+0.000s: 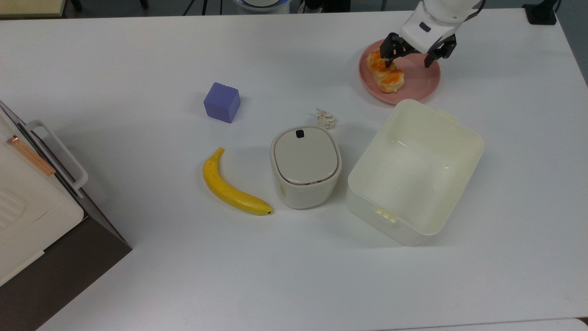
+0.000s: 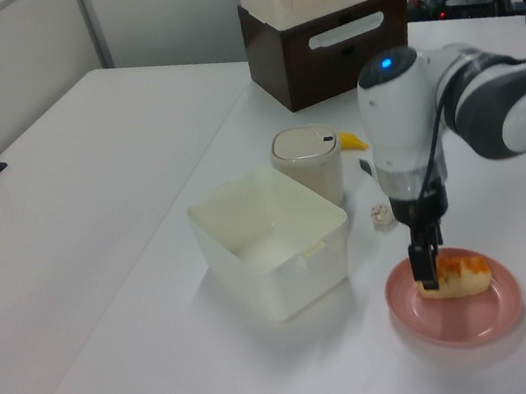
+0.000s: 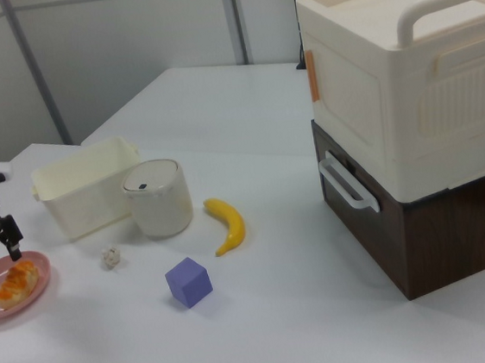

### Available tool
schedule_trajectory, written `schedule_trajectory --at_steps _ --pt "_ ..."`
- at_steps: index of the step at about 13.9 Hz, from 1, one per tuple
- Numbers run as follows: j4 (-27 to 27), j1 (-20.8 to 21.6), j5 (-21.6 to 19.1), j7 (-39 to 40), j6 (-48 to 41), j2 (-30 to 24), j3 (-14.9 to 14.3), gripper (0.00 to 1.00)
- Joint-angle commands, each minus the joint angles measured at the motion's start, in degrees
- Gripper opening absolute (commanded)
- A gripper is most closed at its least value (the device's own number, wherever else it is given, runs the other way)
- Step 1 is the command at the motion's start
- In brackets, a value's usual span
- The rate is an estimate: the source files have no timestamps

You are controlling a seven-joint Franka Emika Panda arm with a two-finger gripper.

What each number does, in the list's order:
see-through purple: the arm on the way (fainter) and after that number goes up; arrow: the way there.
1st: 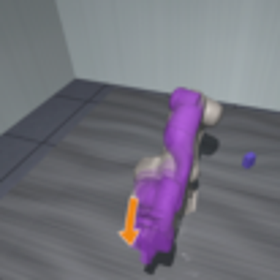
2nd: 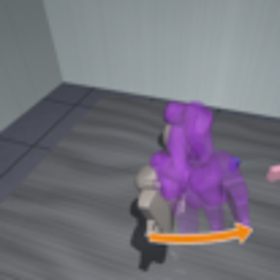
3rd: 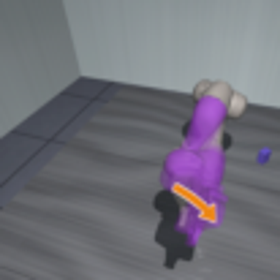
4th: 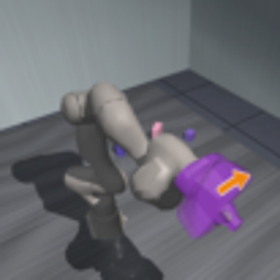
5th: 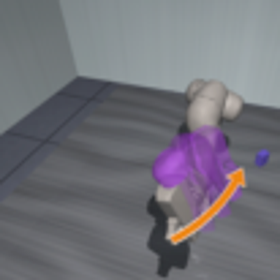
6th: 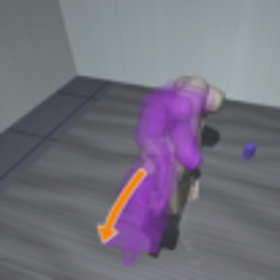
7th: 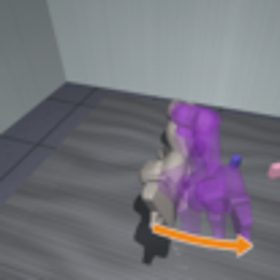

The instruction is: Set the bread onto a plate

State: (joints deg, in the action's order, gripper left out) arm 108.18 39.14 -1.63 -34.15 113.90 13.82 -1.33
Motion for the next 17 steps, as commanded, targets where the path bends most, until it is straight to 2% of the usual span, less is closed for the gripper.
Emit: schedule_trajectory --at_steps 1,2,4,7,11,17 --pt "0.1 -5.18 3.37 1.89 -6.57 -8.52 -1.13 1.0" --pt "-0.16 -8.52 4.43 3.2 -7.28 -10.37 -1.22 1.0" --pt "-5.05 -21.58 4.18 13.97 -10.86 -11.71 -1.13 1.0" --pt "-9.48 -31.19 4.27 18.49 -13.61 -11.44 -1.13 1.0" --pt "-11.06 -37.99 4.53 25.0 -15.9 -11.27 -1.13 1.0" --pt "-11.07 -40.54 4.62 30.1 -15.9 -10.74 -1.31 1.0"
